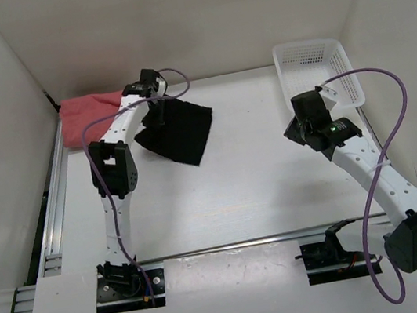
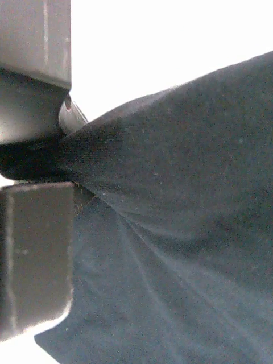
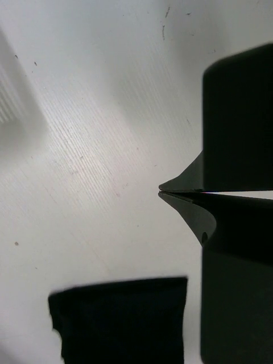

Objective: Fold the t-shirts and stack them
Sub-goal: Put the neatly folded tshirt into the corner of the board with the left arm

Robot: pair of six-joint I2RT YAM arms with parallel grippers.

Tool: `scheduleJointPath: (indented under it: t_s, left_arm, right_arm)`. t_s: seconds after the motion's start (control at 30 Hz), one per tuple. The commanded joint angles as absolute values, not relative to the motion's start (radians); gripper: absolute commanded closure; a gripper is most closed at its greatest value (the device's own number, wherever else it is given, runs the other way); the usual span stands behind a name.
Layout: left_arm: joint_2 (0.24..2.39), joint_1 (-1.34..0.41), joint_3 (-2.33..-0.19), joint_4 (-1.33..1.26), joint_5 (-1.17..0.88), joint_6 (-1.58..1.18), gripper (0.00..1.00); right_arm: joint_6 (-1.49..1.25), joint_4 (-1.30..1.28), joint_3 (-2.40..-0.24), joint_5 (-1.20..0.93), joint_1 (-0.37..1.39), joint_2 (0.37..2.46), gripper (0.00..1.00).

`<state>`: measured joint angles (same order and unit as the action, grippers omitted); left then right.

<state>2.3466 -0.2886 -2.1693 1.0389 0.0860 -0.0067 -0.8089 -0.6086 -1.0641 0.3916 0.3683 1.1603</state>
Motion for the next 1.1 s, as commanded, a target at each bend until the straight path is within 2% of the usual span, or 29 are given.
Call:
scheduleJointPath:
  t_s: [0.0,0.23,0.43,0.63,0.9,1.07]
  left_arm:
    - [2.249,-0.267,-2.194,0.927,0.408,0.0,0.9]
    - [2.24,-0.249,-2.283,0.877,0.57,0.0,0.9]
    - [2.169,-0.23,-2.292,0.868,0.561,0.0,0.9]
    - [2.181,-0.124,-2.322,0.868,0.588,0.0,0.9]
    - [2.151,-0.009,-2.301,0.868,0.511,0.0,0.9]
    - [2.189,0.066,-2.358,0.868,0.5,0.0,0.9]
  right_arm:
    - [-0.819,-0.618,-1.058,0.428,0.367,1.147,1.0]
    - [-0.819,-0.663,-1.058,0.437,0.376,1.127,1.0]
    - [-0.819,-0.684,-1.017,0.456,0.376,1.085,1.0]
    - [-0.819,-0.704,-1.008,0.456,0.376,1.065,1.0]
    - [-0.819,-0.713,-1.008,0.466,0.376,1.055,1.0]
    - [-0.819,-0.713,-1.026,0.466,0.385,1.088,1.0]
